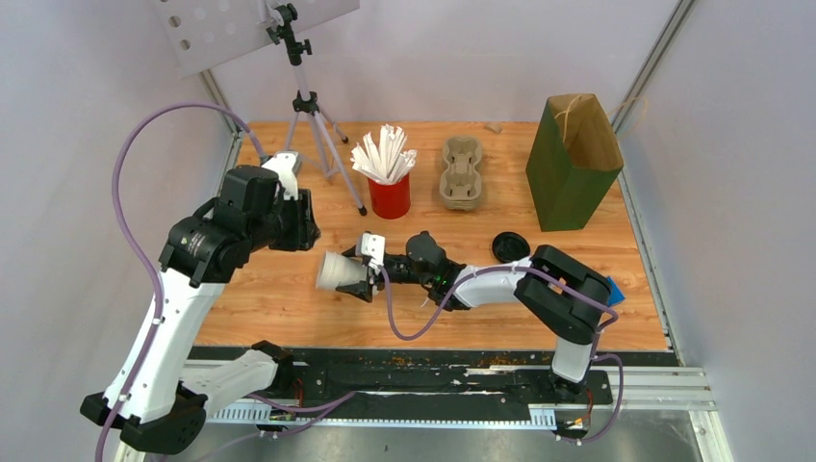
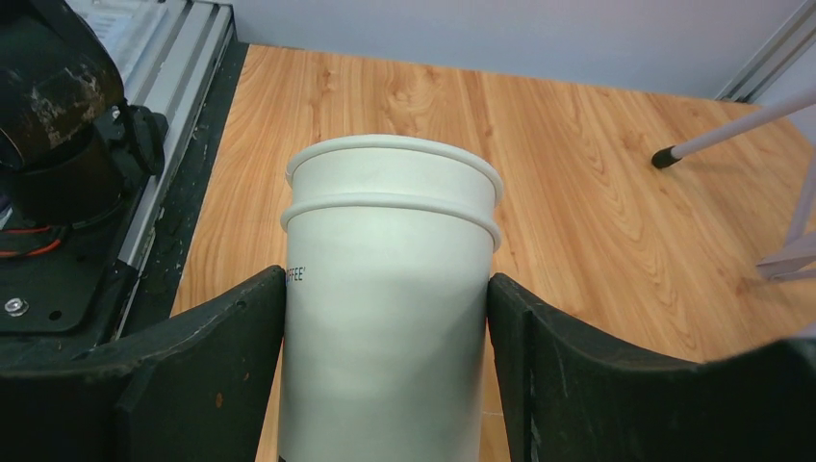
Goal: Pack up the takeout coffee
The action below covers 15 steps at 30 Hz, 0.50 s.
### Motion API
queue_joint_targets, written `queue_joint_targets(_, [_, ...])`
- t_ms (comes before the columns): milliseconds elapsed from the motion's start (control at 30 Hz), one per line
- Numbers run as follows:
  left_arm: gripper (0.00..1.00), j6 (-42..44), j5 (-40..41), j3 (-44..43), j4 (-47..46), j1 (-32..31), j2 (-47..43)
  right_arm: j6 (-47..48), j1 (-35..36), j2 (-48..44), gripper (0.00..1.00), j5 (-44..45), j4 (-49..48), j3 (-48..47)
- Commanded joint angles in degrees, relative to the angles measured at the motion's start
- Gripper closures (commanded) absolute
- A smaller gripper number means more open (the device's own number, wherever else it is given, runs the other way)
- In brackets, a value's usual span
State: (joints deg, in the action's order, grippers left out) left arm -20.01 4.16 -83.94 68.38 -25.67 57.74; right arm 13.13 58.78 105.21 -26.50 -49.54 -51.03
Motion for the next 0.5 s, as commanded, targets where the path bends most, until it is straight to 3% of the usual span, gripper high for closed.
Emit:
queue_joint_targets(0, [0.47, -0.84, -3.75, 0.3, -1.69, 0.4, -1.22, -0.92, -0.07, -6.07, 0.43, 0.82, -4.91, 0.4])
queue_joint_targets(167, [0.35, -2.24, -7.34, 0.92, -3.3, 1.35, -3.03, 0.18, -0.12, -10.22, 0.43, 2.36, -5.16, 1.81])
queue_joint_targets(467, [0.36, -4.03, -13.57, 1.53, -6.03, 2.09, -3.49, 0.54, -0.1, -15.6, 0.42, 2.56, -5.0, 2.58])
